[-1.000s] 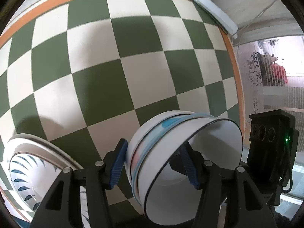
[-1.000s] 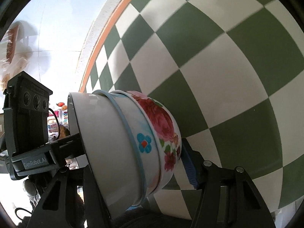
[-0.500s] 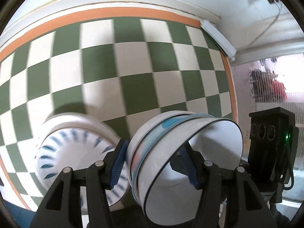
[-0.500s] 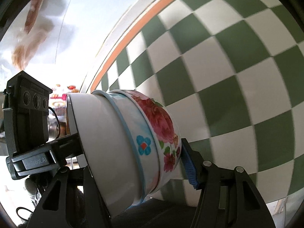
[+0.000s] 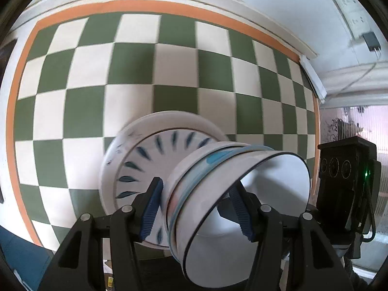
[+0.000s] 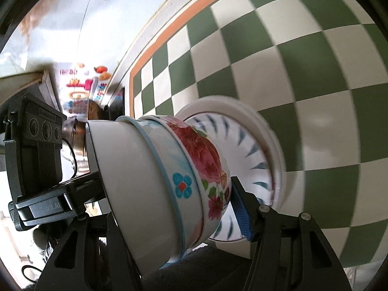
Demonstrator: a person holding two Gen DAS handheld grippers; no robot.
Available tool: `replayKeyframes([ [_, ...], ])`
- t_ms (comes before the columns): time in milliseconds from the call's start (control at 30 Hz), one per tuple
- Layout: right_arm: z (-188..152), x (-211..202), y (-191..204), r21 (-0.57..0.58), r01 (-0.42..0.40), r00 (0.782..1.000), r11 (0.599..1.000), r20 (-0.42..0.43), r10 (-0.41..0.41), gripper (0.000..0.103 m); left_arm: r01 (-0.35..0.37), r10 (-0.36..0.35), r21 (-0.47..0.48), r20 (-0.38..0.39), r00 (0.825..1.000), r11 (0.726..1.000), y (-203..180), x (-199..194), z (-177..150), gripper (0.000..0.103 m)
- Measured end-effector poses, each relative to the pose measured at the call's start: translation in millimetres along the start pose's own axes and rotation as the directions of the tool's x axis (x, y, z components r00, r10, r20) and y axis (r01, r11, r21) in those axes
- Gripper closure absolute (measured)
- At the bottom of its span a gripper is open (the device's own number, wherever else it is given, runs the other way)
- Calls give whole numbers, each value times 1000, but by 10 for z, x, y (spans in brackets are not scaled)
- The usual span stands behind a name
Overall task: Organize plates and bowls
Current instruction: 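Lift the bowl stack with both grippers and carry it over the plate stack, then lower the bowl stack upright onto the top plate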
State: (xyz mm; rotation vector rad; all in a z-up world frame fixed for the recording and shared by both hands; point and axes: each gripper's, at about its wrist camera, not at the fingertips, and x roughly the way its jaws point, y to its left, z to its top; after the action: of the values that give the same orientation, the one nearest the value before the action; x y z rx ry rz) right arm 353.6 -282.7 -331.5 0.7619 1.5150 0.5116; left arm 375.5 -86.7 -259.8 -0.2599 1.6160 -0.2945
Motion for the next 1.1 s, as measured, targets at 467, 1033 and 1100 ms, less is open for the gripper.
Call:
replayKeyframes([
  [467, 158, 622, 62, -19, 36, 997, 999, -74, -37, 42, 12, -14, -62, -25, 1000, 998, 434, 227, 51, 49],
  [1033, 192, 781, 74, -24, 62, 993, 998, -98, -64, 43, -13, 11, -53, -29, 1000, 999, 459, 313, 53, 49],
  [1100, 191, 768, 83, -27, 73, 992, 997, -99, -75, 42, -18, 17, -47, -22, 1000, 999, 452, 298, 51, 49],
])
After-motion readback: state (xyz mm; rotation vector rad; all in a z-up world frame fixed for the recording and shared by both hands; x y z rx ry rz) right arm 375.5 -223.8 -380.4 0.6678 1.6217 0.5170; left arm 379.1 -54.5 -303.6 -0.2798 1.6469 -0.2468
